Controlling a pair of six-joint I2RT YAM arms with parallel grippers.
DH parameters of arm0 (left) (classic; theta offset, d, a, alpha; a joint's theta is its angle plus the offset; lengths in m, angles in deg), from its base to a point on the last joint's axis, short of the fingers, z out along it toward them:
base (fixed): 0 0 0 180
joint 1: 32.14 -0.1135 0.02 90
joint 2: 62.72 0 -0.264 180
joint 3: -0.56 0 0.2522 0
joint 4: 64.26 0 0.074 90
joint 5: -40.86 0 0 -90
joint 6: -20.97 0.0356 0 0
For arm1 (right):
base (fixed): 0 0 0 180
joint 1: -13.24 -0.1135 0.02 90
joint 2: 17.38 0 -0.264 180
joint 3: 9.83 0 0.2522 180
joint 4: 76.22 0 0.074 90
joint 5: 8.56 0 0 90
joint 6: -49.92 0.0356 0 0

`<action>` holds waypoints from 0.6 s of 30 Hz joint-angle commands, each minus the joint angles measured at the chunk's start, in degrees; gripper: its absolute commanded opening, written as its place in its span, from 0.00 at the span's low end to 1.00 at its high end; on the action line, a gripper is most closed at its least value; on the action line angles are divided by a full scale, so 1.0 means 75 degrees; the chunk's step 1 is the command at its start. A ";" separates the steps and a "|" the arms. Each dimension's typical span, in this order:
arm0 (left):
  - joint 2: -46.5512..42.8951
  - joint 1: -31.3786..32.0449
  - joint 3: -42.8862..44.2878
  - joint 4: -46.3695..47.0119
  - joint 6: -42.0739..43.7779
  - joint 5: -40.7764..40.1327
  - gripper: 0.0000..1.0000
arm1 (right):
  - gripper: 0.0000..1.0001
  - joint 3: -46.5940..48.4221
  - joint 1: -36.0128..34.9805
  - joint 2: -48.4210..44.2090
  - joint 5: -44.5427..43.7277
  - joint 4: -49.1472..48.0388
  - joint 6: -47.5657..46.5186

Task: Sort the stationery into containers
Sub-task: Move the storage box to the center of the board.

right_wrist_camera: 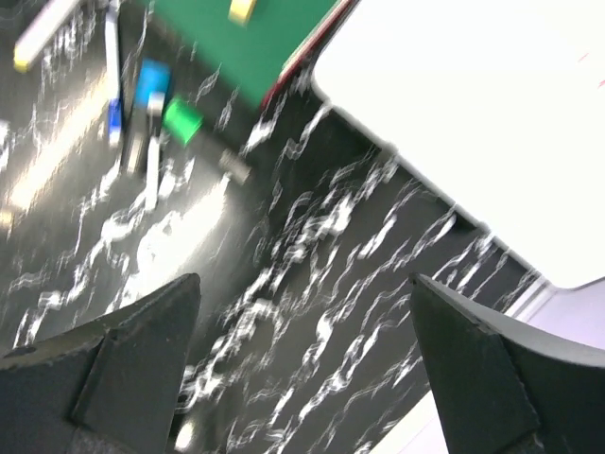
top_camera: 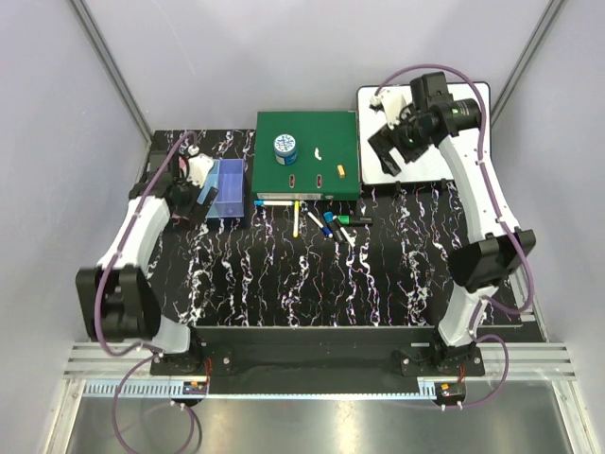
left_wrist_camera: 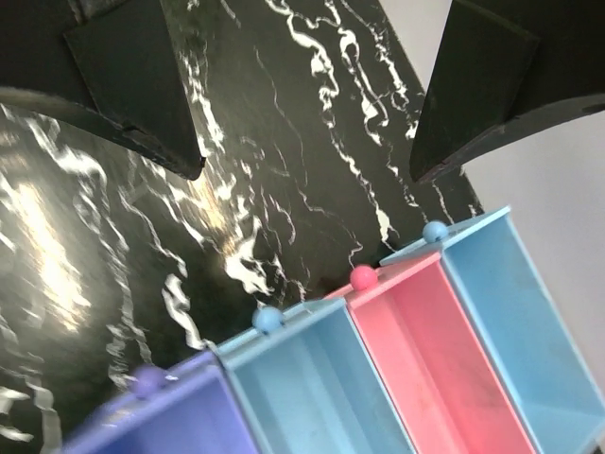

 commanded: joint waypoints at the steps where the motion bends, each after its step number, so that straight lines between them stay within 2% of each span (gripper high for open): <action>1: 0.1388 0.0049 0.1265 0.0779 -0.1079 -0.1196 0.99 | 1.00 0.2023 -0.0175 0.0815 -0.0221 0.0051 0.0110; 3: 0.2020 0.0049 0.1840 0.0790 -0.1594 -0.1467 0.97 | 1.00 0.2539 -0.0210 0.1131 -0.0080 0.0262 0.0227; 10: 0.3253 0.0026 0.3283 0.0521 -0.2404 -0.1245 0.91 | 1.00 0.2413 -0.0245 0.1074 0.0002 0.0193 0.0263; 14: 0.3990 0.0026 0.3834 0.0369 -0.2639 -0.1209 0.76 | 1.00 0.2553 -0.0245 0.0992 -0.0009 0.0123 0.0263; 16: 0.4191 0.0037 0.3917 0.0380 -0.2721 -0.1198 0.60 | 1.00 0.2635 -0.0245 0.0969 0.0003 0.0111 0.0263; 18: 0.4437 0.0037 0.4011 0.0357 -0.2744 -0.1209 0.59 | 1.00 0.2729 -0.0257 0.0934 0.0014 0.0088 0.0286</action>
